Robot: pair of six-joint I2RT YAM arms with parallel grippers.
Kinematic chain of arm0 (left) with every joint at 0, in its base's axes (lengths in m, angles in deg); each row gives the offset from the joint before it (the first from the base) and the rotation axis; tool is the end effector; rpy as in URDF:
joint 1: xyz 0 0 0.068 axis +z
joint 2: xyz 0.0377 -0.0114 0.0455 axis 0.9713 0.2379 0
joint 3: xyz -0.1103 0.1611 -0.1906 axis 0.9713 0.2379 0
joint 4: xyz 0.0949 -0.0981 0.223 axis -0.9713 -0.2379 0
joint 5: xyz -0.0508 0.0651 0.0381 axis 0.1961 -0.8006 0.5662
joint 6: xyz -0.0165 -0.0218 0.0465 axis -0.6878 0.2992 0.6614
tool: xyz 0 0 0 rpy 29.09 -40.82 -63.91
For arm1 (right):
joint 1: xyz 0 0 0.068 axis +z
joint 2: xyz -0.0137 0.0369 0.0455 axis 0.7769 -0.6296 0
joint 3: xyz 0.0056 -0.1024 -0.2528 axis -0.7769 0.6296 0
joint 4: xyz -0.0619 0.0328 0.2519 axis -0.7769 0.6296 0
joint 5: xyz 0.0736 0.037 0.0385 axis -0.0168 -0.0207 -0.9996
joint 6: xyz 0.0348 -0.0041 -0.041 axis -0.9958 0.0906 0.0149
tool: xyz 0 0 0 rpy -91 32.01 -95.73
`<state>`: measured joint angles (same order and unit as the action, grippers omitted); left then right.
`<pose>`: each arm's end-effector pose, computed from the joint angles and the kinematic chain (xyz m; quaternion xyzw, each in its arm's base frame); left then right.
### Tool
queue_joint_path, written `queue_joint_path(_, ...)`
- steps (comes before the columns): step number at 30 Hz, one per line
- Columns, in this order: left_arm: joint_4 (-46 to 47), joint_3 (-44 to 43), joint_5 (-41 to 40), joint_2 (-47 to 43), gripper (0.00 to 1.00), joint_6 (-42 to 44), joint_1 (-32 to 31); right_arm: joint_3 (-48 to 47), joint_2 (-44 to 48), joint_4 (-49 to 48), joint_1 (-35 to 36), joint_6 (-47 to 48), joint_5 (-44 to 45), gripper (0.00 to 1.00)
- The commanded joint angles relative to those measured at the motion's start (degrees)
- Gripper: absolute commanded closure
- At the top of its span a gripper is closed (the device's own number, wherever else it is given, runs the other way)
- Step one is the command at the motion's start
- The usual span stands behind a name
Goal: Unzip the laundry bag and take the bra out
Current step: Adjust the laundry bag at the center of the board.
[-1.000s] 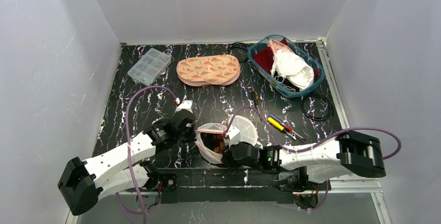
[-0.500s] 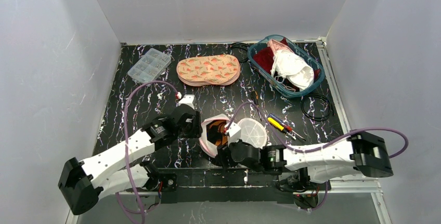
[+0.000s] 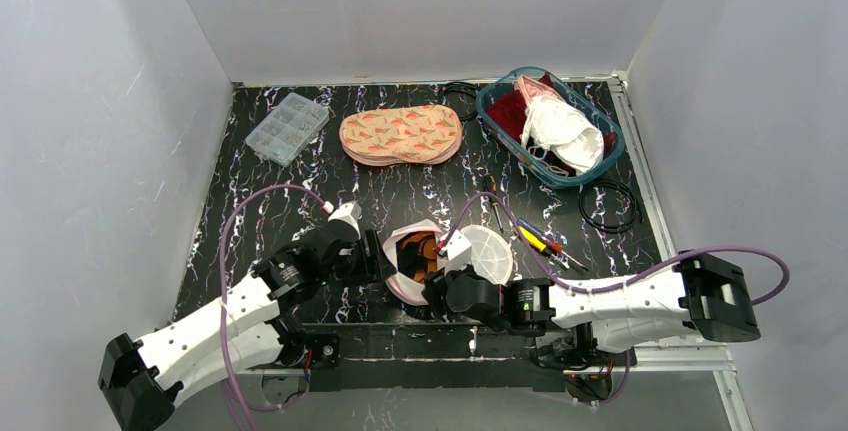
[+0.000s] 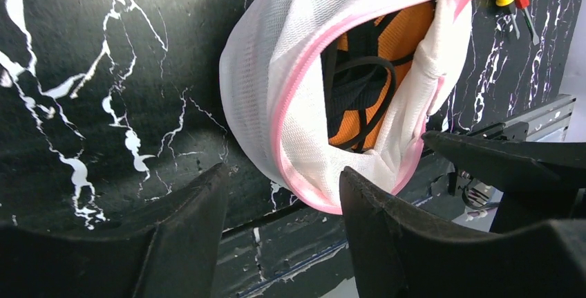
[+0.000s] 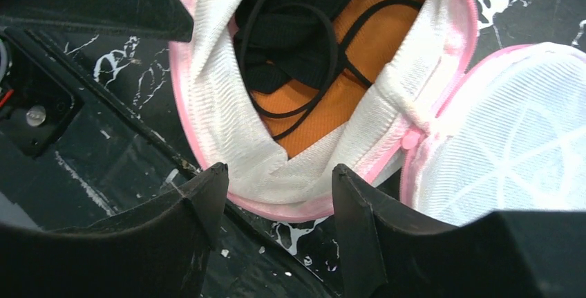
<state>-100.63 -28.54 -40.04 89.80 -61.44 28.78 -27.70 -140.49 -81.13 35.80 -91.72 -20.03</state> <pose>0.1152 -0.1223 0.2329 -0.0316 0.8956 -0.3148 0.3126 0.0347 0.2398 0.2155 -0.2323 0.8167 0.2624 0.4584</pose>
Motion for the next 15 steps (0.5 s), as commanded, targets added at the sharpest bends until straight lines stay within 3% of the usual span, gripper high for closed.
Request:
queue_joint_path(1,2.81,0.76,1.52,1.77,0.44,-3.95,0.03,-3.23,1.66,0.13,0.15,-2.66,7.81,0.35)
queue_joint_path(7,3.91,-0.87,-0.65,6.83,0.52,-2.41,0.03,-5.06,4.08,9.92,-6.18,-5.42,9.19,0.32)
queue_joint_path(11,4.48,-1.09,-1.82,7.90,0.62,-2.15,0.06,-4.32,2.62,8.51,-12.36,-5.00,2.76,0.32)
queue_joint_path(15,4.77,-1.05,-1.98,7.33,0.73,-1.91,0.04,-4.29,0.33,5.03,-14.19,-3.73,-0.42,0.32)
